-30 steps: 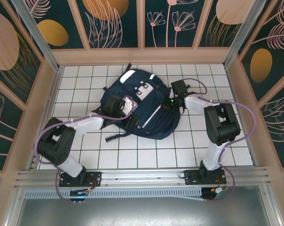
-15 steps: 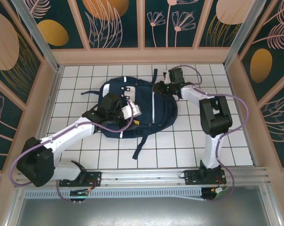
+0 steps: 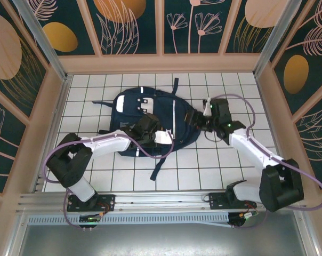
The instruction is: Pack the student bag
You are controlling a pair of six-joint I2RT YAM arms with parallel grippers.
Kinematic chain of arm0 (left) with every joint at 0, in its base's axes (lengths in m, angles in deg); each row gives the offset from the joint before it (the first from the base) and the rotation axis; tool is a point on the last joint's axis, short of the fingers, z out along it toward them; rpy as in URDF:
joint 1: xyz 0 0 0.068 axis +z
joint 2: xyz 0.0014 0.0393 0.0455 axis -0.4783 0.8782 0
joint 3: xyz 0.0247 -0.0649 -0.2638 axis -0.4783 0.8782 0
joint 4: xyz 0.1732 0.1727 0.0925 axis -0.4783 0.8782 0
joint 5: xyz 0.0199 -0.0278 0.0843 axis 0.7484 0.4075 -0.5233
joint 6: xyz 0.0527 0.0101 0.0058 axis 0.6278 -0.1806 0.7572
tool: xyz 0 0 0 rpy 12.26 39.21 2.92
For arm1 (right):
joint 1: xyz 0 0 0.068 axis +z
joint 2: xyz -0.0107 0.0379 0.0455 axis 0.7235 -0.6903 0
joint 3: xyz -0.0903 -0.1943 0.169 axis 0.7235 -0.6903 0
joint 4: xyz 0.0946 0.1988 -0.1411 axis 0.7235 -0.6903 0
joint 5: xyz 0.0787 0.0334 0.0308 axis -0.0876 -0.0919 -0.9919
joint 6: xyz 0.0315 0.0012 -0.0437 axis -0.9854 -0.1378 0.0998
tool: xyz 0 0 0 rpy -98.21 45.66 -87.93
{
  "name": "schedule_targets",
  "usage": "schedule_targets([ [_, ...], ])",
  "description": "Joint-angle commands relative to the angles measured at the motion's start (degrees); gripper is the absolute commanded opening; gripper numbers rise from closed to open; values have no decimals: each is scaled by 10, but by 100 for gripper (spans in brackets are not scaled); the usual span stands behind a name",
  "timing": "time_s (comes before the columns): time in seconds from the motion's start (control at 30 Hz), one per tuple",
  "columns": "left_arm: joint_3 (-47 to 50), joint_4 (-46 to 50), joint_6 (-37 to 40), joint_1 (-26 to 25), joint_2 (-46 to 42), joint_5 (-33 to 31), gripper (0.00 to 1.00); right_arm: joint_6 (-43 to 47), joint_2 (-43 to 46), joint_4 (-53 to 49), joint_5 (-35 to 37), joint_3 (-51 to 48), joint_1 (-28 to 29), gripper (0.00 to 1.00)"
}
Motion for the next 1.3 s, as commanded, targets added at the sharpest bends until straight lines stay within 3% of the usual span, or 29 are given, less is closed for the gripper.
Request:
schedule_targets([
  [0.0,-30,-12,-51,3,-5,42,4,-46,24,-16,-6,-28,55,45],
  [0.17,-31,10,-100,4,-27,137,0,-19,11,-21,59,-14,100,40],
  [0.33,-29,15,-126,6,-37,176,0,51,-28,15,160,2,133,40],
  [0.43,-32,14,-139,12,-43,200,0,67,-66,22,173,27,139,40],
  [0.57,-23,1,-152,25,-53,222,0,65,-90,40,190,38,148,26],
  [0.63,-15,1,-151,35,-59,227,0,60,-94,21,222,42,147,3],
  [0.67,-12,5,-148,40,-60,227,0,59,-91,11,229,44,146,0],
  [0.8,17,31,-110,64,-79,222,0,63,-57,-49,265,42,127,0],
  [0.9,64,14,-77,77,-111,212,0,67,-37,-91,298,24,69,0],
  [1.03,120,-16,-50,90,-153,222,0,114,-17,-85,278,5,-9,0],
  [1.17,125,-53,-96,139,-169,280,0,158,-14,-63,201,6,-3,0],
  [1.27,100,-87,-157,184,-151,250,0,172,-12,-50,153,7,43,0],
])
